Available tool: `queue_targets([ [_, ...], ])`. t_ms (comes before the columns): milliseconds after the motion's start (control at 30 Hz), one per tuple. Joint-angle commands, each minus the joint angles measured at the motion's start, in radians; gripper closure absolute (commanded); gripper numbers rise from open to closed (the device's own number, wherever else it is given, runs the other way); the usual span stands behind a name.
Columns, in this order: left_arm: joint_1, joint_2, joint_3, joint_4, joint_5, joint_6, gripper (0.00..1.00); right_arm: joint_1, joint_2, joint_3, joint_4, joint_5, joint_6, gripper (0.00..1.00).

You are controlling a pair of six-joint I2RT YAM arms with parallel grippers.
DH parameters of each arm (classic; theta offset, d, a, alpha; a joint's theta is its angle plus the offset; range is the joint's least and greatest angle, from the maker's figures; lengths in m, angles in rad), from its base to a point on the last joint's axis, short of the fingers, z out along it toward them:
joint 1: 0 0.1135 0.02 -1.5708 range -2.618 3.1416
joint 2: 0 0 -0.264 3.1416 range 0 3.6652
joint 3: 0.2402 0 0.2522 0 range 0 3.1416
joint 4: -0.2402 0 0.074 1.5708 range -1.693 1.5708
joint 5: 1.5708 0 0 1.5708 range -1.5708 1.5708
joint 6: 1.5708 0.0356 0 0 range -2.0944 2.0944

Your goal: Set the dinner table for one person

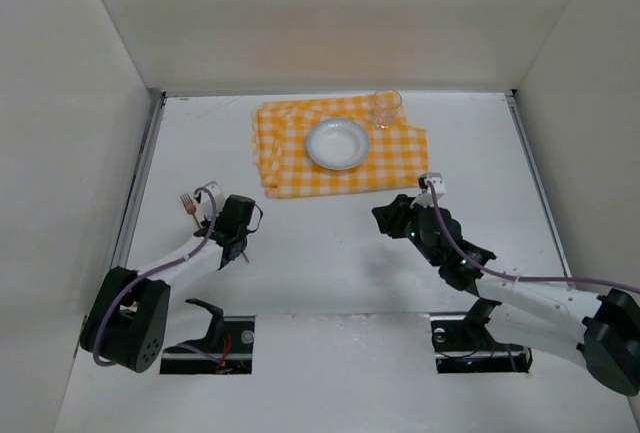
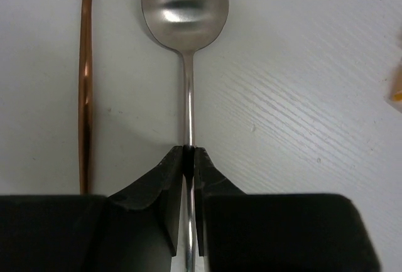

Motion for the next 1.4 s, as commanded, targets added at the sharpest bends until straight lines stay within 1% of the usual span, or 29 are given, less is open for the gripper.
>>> queue_targets([
  [0,-0.040,-0.092,0.070,-0.051,0.026,0.004,1.00,-0.004,-0.049,-0.036,0.082,0.072,0.024,0.55],
  [100,-0.138,-0.146,0.155,-0.089,0.021,0.007,1.00,-0.049,-0.099,-0.055,0.061,0.124,0.037,0.39],
  [167,-0.215,-0.130,0.237,-0.100,0.027,0.003,1.00,-0.079,-0.116,-0.075,0.055,0.155,0.063,0.33],
  [200,-0.246,-0.117,0.267,-0.092,0.029,0.001,1.00,-0.102,-0.119,-0.082,0.045,0.161,0.075,0.31],
  [233,-0.302,-0.077,0.328,-0.079,0.029,0.001,1.00,-0.122,-0.119,-0.084,0.035,0.161,0.086,0.30],
  [300,-0.368,0.009,0.425,-0.033,0.034,0.010,1.00,-0.156,-0.124,-0.090,0.003,0.172,0.107,0.30],
  [367,-0.408,0.122,0.531,0.016,0.070,0.027,1.00,-0.185,-0.129,-0.108,-0.010,0.193,0.147,0.31],
  [433,-0.424,0.224,0.625,0.062,0.118,0.033,1.00,-0.228,-0.151,-0.124,-0.027,0.190,0.175,0.32],
  [467,-0.430,0.295,0.686,0.093,0.144,0.035,1.00,-0.248,-0.177,-0.134,-0.037,0.190,0.185,0.35],
  [533,-0.424,0.395,0.778,0.110,0.176,0.027,1.00,-0.291,-0.234,-0.167,-0.056,0.199,0.216,0.42],
  [567,-0.422,0.447,0.830,0.119,0.199,0.024,1.00,-0.317,-0.262,-0.179,-0.065,0.190,0.230,0.47],
  [600,-0.422,0.518,0.899,0.129,0.224,0.026,1.00,-0.342,-0.294,-0.187,-0.076,0.180,0.237,0.56],
  [633,-0.421,0.555,0.942,0.129,0.242,0.023,1.00,-0.357,-0.325,-0.193,-0.091,0.164,0.242,0.64],
  [700,-0.422,0.652,1.056,0.126,0.276,0.026,1.00,-0.382,-0.377,-0.207,-0.113,0.158,0.250,0.71],
  [733,-0.421,0.696,1.105,0.121,0.287,0.021,1.00,-0.391,-0.394,-0.214,-0.119,0.158,0.254,0.72],
  [833,-0.422,0.810,1.235,0.107,0.296,0.003,1.00,-0.406,-0.412,-0.214,-0.122,0.132,0.258,0.71],
  [933,-0.419,0.911,1.353,0.089,0.296,-0.014,1.00,-0.406,-0.392,-0.217,-0.110,0.135,0.261,0.65],
  [1067,-0.413,1.020,1.479,0.050,0.300,-0.037,1.00,-0.406,-0.371,-0.211,-0.090,0.109,0.258,0.61],
  [1167,-0.412,1.075,1.538,0.038,0.317,-0.045,1.00,-0.408,-0.366,-0.214,-0.082,0.098,0.259,0.57],
  [1267,-0.413,1.115,1.573,0.035,0.325,-0.051,1.00,-0.406,-0.375,-0.213,-0.080,0.087,0.254,0.56],
  [1367,-0.412,1.134,1.576,0.041,0.319,-0.076,1.00,-0.411,-0.376,-0.214,-0.076,0.080,0.256,0.56],
])
